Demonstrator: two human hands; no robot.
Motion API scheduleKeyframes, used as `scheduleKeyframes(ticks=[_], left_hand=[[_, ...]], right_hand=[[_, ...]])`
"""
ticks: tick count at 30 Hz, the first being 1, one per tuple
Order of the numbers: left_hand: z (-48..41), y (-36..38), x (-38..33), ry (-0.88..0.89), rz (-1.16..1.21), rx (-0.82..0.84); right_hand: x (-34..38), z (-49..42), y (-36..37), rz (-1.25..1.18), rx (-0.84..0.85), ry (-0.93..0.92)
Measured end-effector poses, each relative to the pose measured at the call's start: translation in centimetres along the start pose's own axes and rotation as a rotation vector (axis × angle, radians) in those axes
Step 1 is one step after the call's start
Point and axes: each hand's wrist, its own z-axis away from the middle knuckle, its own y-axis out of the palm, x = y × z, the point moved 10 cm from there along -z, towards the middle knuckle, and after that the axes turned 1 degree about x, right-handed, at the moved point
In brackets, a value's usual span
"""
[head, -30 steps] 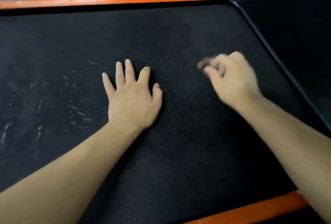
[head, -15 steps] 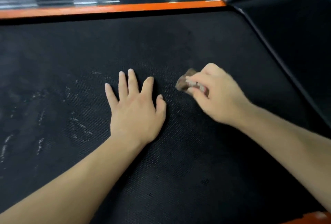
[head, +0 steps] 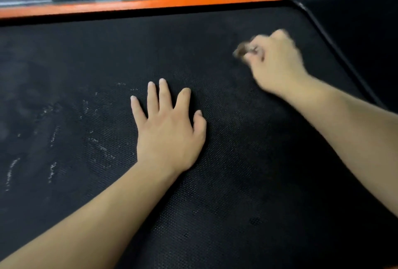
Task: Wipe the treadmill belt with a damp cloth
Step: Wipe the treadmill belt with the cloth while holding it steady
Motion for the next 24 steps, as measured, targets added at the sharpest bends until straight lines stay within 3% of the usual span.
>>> scheduleKeyframes(ticks=[2,3,6,7,12,16,17,21,24], left_hand=[[-0.1,0.0,0.0,-0.003,-0.003,0.005],[-0.1,0.0,0.1,-0.005,-0.005,0.002],[-0.2,-0.1,-0.1,0.003,-0.007,-0.014],[-0.2,-0.1,-0.1,0.003,-0.006,-0.018],[0.0,-0.2,0.0,0.002,-0.007,-0.018],[0.0,-0.3,-0.1,0.012,0.0,-0.029],[0.0,-0.3,-0.1,0.012,0.003,-0.029],[0.0,-0.4,-0.1,-0.001,0.006,-0.028],[0.0,-0.3,-0.1,0.002,0.003,-0.024]], right_hand=[[2.8,1.4,1.8,-0.078,0.105,-0.2],[2.4,0.8,1.7,-0.074,0.109,-0.212],[-2.8,-4.2,-0.2,0.002,-0.005,0.123],[-3.0,-5.0,-0.2,-0.001,-0.022,0.153],[2.5,-3.3,2.9,-0.045,0.116,-0.182],[-2.0,-9.6,0.9,0.018,-0.039,0.143],[-1.5,-10.4,1.4,0.015,-0.025,0.147],[3.1,-10.3,4.4,-0.022,0.091,-0.146],[-0.8,-12.9,2.4,0.013,-0.073,0.135]])
